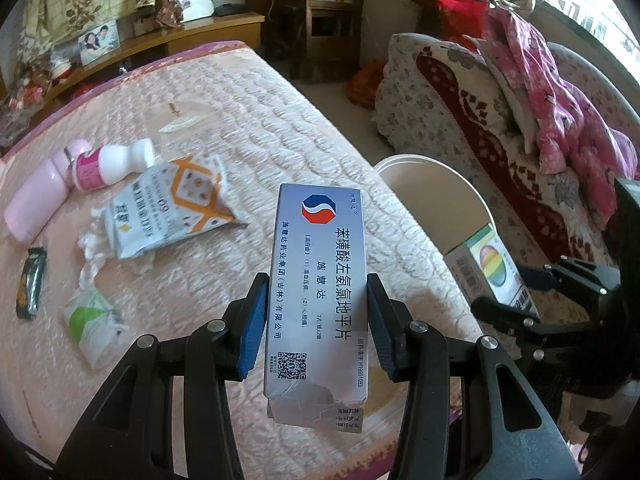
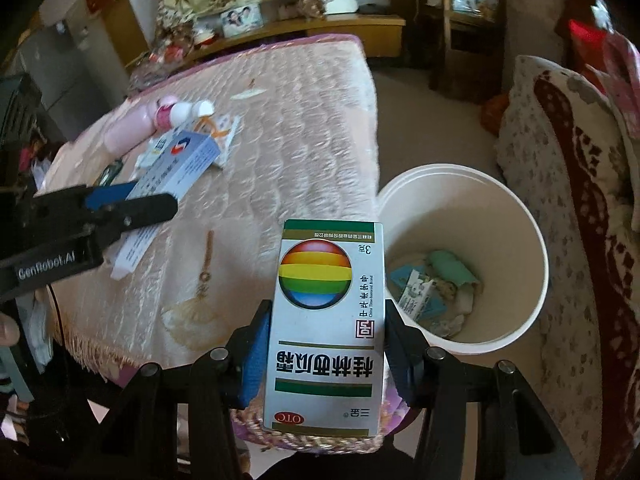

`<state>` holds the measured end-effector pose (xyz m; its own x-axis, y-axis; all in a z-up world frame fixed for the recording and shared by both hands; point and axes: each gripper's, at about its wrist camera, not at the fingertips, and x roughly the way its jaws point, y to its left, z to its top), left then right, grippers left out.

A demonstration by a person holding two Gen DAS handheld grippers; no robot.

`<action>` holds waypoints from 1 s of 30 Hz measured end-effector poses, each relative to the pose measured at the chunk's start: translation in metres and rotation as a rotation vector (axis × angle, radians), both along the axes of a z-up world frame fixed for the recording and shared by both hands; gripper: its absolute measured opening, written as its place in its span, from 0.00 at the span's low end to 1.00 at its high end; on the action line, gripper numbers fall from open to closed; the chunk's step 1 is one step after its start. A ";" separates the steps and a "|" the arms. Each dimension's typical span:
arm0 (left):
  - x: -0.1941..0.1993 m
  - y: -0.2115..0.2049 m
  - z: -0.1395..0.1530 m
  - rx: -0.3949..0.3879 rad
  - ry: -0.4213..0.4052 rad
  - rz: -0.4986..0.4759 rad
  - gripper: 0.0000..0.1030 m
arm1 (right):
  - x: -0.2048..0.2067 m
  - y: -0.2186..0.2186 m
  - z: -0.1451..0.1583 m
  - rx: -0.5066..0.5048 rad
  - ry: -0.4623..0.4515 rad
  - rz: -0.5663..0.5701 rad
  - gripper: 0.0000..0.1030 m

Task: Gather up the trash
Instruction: 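Carry both medicine boxes over the white bucket and open both grippers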

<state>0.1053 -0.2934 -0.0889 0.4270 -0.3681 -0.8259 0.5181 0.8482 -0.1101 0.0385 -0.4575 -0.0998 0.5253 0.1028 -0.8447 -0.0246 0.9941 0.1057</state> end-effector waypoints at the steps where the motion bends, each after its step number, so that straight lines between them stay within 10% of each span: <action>1: 0.001 -0.004 0.001 0.002 -0.001 -0.005 0.44 | -0.001 -0.005 0.000 0.007 -0.006 -0.012 0.49; 30: 0.025 -0.126 -0.027 -0.065 0.104 -0.145 0.45 | 0.029 -0.118 -0.041 0.127 -0.004 -0.298 0.49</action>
